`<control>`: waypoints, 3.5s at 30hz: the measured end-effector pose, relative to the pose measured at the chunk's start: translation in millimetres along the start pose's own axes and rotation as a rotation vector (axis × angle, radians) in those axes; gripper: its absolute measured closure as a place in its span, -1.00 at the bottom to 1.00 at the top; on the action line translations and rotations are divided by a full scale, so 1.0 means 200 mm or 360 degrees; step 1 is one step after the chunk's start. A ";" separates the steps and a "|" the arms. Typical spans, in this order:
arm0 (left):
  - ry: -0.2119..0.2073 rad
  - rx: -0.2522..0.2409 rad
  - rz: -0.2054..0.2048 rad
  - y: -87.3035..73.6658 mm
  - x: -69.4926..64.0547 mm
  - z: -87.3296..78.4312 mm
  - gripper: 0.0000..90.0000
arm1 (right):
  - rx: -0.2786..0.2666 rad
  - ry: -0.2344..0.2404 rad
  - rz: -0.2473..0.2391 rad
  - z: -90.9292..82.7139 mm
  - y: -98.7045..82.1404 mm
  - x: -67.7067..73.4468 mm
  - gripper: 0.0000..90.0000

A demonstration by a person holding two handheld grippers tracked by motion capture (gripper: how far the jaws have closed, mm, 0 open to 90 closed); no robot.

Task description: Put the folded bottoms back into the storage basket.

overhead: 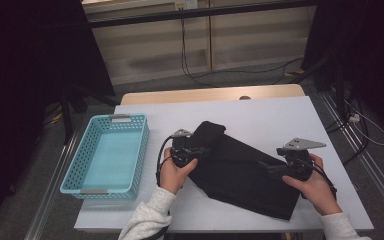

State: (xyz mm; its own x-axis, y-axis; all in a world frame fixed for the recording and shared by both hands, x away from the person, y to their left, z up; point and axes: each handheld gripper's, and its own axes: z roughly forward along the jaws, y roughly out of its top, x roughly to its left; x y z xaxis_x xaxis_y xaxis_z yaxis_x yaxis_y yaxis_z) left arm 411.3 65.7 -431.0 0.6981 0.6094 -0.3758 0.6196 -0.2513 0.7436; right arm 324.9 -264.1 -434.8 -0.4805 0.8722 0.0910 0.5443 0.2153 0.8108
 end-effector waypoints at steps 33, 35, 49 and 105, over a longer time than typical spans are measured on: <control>-0.0086 0.0056 0.0093 -0.03 -0.15 0.06 0.93 | 0.0015 0.0019 -0.0009 0.02 -0.01 0.02 -0.65; -0.0091 0.0061 0.0097 -0.03 -0.16 0.06 0.93 | 0.0016 0.0018 -0.0009 0.02 -0.01 0.02 -0.65; -0.0122 0.0100 0.0103 -0.05 -0.19 0.08 0.93 | 0.0024 0.0021 -0.0010 0.02 -0.01 0.02 -0.65; 0.0100 0.0067 0.0270 -0.06 -0.07 -0.10 -0.37 | 0.0168 -0.0026 0.0013 0.35 0.16 0.06 0.38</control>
State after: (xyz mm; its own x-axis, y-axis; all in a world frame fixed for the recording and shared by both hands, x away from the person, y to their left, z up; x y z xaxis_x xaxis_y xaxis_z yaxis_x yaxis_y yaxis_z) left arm 387.3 74.9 -424.1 0.7709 0.6011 -0.2106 0.5102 -0.3850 0.7691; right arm 385.0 -217.1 -447.2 -0.4650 0.8810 0.0874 0.6180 0.2524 0.7446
